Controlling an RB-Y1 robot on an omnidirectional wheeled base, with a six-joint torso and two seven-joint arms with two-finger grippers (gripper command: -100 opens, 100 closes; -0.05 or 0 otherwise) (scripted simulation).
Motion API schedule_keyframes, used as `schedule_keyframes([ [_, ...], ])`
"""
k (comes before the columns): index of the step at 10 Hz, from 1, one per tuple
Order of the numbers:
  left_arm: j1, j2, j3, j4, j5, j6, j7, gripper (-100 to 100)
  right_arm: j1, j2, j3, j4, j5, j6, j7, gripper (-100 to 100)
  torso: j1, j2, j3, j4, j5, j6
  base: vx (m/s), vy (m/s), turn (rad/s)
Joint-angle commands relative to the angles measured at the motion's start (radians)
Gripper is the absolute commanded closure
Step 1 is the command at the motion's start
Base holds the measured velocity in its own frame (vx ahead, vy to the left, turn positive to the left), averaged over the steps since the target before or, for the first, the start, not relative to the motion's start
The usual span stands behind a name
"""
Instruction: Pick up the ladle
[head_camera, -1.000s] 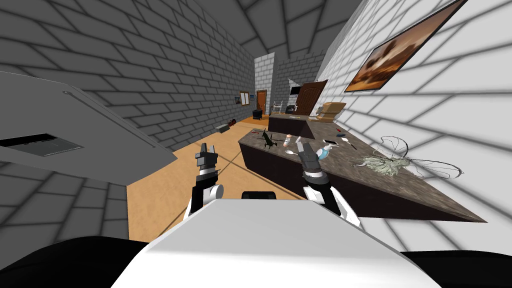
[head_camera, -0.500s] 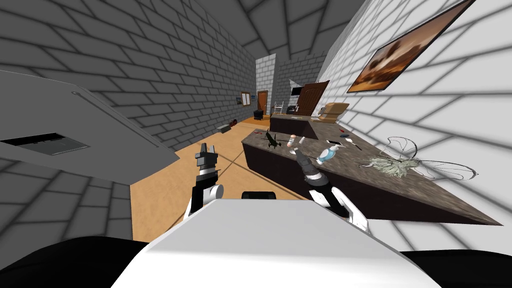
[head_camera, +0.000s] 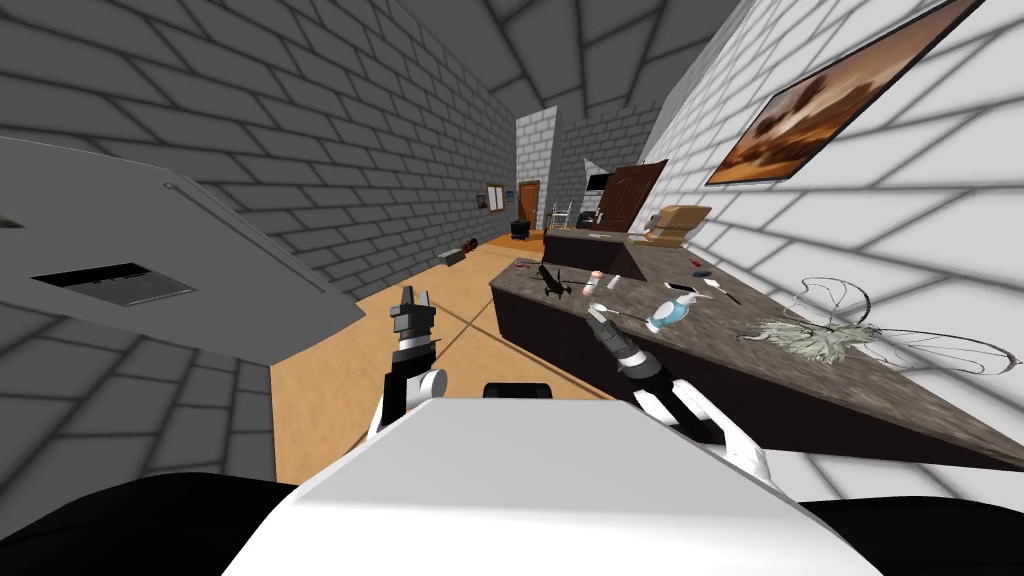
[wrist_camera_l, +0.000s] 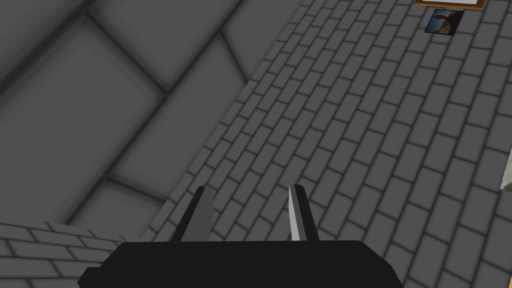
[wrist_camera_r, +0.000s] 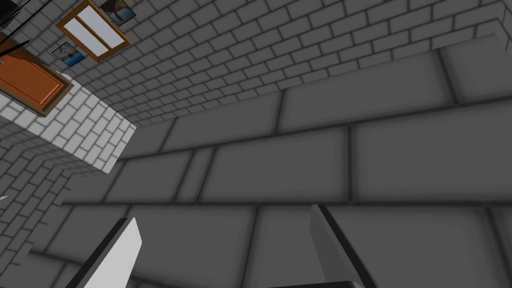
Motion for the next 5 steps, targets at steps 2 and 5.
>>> schedule_keyframes([
  [2,0.000,0.000,0.000,0.000,0.000,0.000,0.000,0,0.029,-0.076,0.003,0.064,0.040,0.001,0.024,-100,-0.001,0.000,0.000,0.000,0.000,0.000,0.035,0.084,0.032],
  [5,0.000,0.000,0.000,0.000,0.000,0.000,0.000,0,0.045,-0.128,0.006,0.128,0.066,0.005,0.038,-100,-0.003,0.000,0.000,0.000,0.000,0.000,0.030,0.061,0.041],
])
